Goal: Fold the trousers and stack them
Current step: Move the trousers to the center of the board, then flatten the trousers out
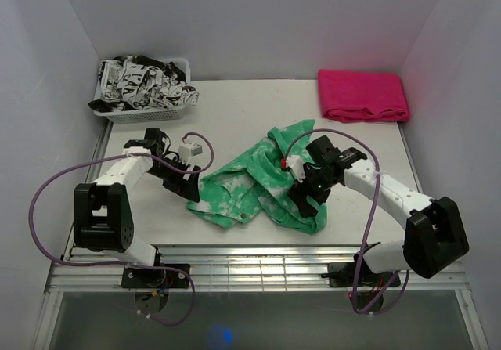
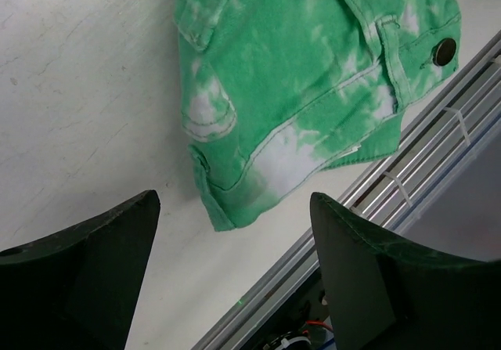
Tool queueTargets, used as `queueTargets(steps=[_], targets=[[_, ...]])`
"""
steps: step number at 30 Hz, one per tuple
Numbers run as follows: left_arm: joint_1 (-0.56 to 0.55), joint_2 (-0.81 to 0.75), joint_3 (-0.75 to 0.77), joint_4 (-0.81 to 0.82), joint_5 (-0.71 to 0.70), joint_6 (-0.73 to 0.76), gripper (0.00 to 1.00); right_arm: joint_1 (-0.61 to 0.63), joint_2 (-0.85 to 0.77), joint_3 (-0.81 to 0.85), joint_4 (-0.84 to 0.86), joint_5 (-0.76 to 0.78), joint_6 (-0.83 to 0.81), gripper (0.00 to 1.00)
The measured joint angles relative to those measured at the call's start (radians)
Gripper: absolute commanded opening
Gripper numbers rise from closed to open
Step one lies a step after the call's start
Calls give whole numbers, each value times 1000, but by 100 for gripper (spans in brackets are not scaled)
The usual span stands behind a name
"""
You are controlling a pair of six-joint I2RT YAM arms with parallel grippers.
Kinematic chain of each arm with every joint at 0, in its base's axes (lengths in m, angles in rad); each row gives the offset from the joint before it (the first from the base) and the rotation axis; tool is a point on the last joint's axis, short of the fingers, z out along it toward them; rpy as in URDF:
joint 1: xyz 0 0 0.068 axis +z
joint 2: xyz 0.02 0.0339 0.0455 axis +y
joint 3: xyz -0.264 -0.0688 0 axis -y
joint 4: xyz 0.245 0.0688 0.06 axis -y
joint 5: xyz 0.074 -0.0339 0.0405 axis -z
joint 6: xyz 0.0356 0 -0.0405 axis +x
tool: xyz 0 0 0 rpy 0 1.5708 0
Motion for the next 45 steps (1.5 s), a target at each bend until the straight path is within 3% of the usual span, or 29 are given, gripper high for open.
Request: queueTargets(steps=[2, 3, 5, 6, 8, 9, 10, 12, 21, 26, 31, 37, 41, 44, 45], targets=[[0, 18, -2, 17, 3, -14, 84, 38, 26, -16, 32, 28, 16, 99], [0, 28, -4, 29, 2, -26, 78, 48, 43, -27, 53, 50, 26, 86], [0, 47, -6, 53, -1, -48, 70, 52, 78, -52, 105, 127, 54, 73], [0, 60, -6, 67, -2, -58, 58, 50, 89, -58, 121, 156, 65, 57], [0, 82, -7, 87, -8, -74, 44, 42, 100, -62, 142, 209, 87, 42], [0, 91, -7, 96, -11, -85, 36, 35, 97, -62, 153, 233, 93, 19], [1, 97, -7, 101, -14, -93, 16, 29, 90, -62, 159, 249, 97, 8], [5, 98, -7, 113, -17, -105, 0, 3, 50, -62, 167, 288, 98, 8], [150, 104, 115, 136, -106, -78, 0, -253, -142, -71, 147, 327, -7, 8], [203, 84, 160, 165, -209, 84, 0, -358, -158, -92, 92, 318, -108, 8], [210, -70, 87, 218, -283, 283, 0, -454, -158, -91, 34, 287, -216, 8], [299, -196, 79, 229, -183, 396, 0, -637, -156, -69, -62, 185, -389, 8], [320, -200, 84, 190, -105, 465, 0, -661, -56, 31, -142, 118, -434, 11], [317, -132, 145, 145, -82, 459, 0, -659, 113, 183, -183, 90, -402, 20], [316, -96, 172, 135, -79, 447, 0, -653, 176, 235, -176, 80, -387, 30]])
